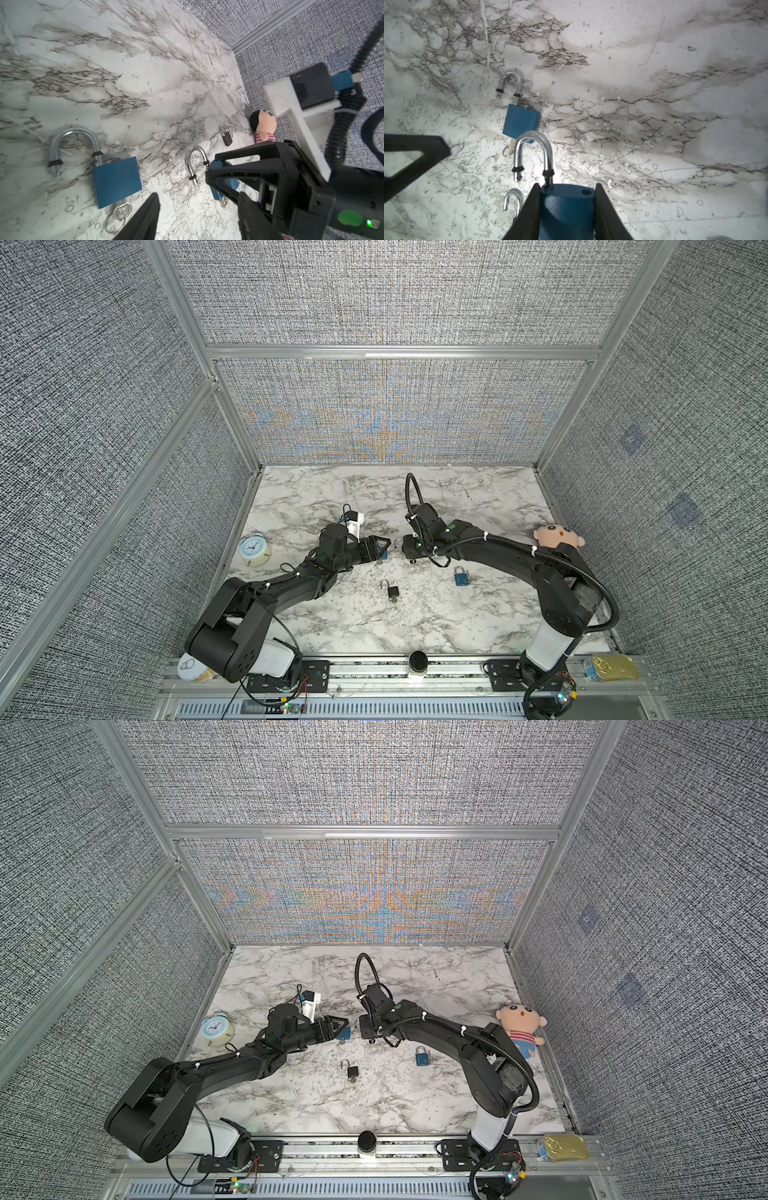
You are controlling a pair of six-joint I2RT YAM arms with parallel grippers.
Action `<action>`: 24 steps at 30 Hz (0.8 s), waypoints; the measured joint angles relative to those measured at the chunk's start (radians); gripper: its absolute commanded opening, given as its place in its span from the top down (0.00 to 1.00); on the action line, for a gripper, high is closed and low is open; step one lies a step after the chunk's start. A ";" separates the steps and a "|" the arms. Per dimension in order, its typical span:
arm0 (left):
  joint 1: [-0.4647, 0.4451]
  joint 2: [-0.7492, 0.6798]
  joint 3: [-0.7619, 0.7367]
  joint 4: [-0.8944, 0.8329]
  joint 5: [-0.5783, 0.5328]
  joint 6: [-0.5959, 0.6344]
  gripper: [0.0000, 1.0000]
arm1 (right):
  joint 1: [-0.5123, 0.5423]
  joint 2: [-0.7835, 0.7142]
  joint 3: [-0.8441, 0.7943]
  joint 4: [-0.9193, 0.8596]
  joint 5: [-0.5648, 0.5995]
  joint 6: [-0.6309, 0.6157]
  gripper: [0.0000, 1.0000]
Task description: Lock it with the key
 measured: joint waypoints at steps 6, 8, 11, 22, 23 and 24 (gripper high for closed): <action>-0.007 0.055 0.006 0.057 0.036 -0.018 0.42 | 0.012 -0.014 0.000 0.000 -0.021 0.002 0.70; -0.008 0.066 0.006 0.072 0.042 -0.021 0.44 | 0.012 -0.015 0.001 0.000 -0.027 0.004 0.70; -0.010 0.080 0.006 0.086 0.053 -0.027 0.46 | 0.013 -0.018 0.002 0.001 -0.042 0.005 0.70; -0.013 0.124 0.007 0.132 0.066 -0.045 0.61 | 0.020 -0.021 0.019 0.000 -0.062 0.006 0.70; -0.013 0.128 0.008 0.138 0.067 -0.045 0.62 | 0.020 -0.021 0.021 -0.001 -0.064 0.006 0.70; -0.013 0.131 0.010 0.146 0.069 -0.045 0.64 | 0.020 -0.021 0.021 -0.001 -0.064 0.006 0.70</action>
